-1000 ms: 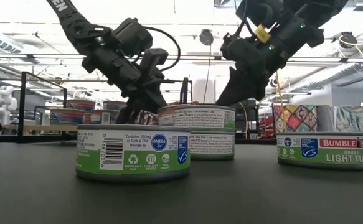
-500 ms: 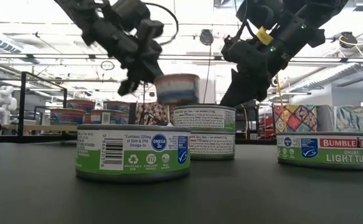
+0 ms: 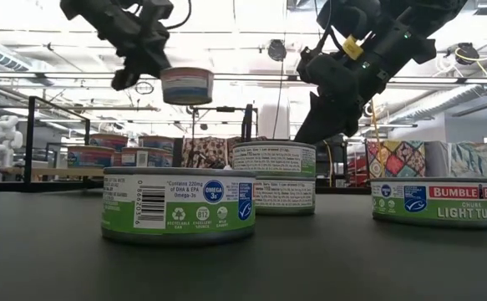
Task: Stack canned seafood by type on shelf
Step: Stack the blue and pink tuna can on top of the bottom left blue and pink tuna can on the shelf
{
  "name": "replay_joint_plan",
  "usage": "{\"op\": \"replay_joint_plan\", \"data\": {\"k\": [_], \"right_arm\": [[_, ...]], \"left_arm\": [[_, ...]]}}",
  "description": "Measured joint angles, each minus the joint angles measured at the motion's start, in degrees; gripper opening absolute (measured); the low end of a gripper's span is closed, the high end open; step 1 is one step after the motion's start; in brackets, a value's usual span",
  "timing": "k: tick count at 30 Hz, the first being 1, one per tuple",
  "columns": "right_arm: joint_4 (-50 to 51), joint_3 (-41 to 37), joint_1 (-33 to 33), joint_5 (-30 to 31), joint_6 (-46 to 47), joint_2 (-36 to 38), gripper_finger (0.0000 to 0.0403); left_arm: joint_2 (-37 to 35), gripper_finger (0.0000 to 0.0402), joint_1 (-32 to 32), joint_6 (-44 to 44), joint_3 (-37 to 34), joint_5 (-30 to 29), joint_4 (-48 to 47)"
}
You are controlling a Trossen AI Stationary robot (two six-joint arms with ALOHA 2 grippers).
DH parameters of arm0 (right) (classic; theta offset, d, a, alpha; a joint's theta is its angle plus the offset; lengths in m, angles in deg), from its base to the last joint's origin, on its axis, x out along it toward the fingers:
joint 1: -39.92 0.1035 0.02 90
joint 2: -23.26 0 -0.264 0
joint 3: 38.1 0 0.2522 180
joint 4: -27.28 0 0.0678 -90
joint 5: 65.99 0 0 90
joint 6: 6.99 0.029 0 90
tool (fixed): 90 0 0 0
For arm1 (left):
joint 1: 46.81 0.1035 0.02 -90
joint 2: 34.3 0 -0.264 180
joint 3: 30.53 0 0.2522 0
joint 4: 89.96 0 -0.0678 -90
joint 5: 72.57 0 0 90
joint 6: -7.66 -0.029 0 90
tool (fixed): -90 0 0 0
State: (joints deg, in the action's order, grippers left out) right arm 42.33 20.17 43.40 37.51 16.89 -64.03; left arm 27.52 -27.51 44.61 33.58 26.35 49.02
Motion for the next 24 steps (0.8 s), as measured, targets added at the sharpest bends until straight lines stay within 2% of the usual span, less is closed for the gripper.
{"op": "replay_joint_plan", "data": {"k": [11, 24], "right_arm": [[-0.1, 0.0, 0.0, -0.1, 0.5, 0.0, 0.0000], [-0.1, 0.0, 0.0, -0.2, 0.3, 0.0, 0.0000]], "left_arm": [[-7.8, 0.0000, 12.3, -3.7, 0.2, -1.8, -12.1], [-10.6, 0.0000, 27.6, -11.6, 1.2, -1.8, -23.6]]}}
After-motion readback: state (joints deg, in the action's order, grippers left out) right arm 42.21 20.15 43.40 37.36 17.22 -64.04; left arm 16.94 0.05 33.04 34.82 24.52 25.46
